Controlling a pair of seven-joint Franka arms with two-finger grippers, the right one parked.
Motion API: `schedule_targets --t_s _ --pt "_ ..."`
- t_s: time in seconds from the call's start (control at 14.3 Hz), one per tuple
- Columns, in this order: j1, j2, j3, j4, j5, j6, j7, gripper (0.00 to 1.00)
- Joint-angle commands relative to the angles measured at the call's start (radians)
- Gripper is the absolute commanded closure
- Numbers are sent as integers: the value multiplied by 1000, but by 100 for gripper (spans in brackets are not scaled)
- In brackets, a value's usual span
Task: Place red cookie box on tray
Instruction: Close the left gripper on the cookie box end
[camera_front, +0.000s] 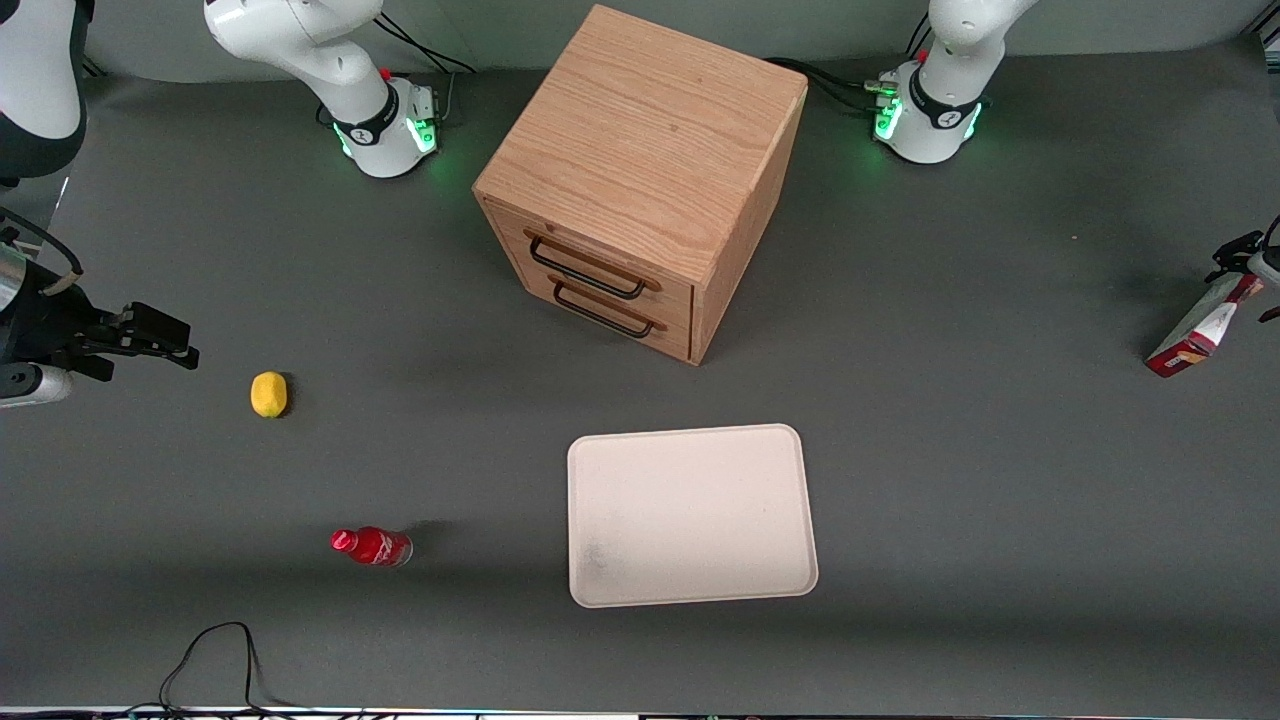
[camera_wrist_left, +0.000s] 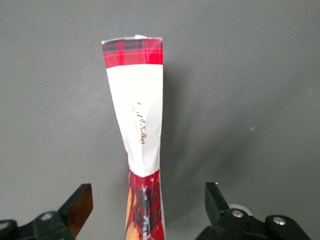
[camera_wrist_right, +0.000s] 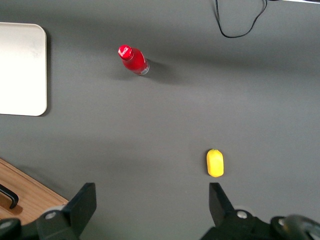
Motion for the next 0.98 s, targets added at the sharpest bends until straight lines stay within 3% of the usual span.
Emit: schedule_targets --t_s 0.0,0.07,0.14,0.28,0.42,0.91 --pt "-8 9 5 -13 -25 40 27 0" --pt "-9 13 5 -13 -25 42 27 0" --pt "-16 13 5 -11 -25 43 27 16" --pt "-19 12 5 -11 -23 39 27 64" --pt "-19 12 6 -8 -23 37 27 100" --pt "-19 -10 6 13 -20 16 27 100"
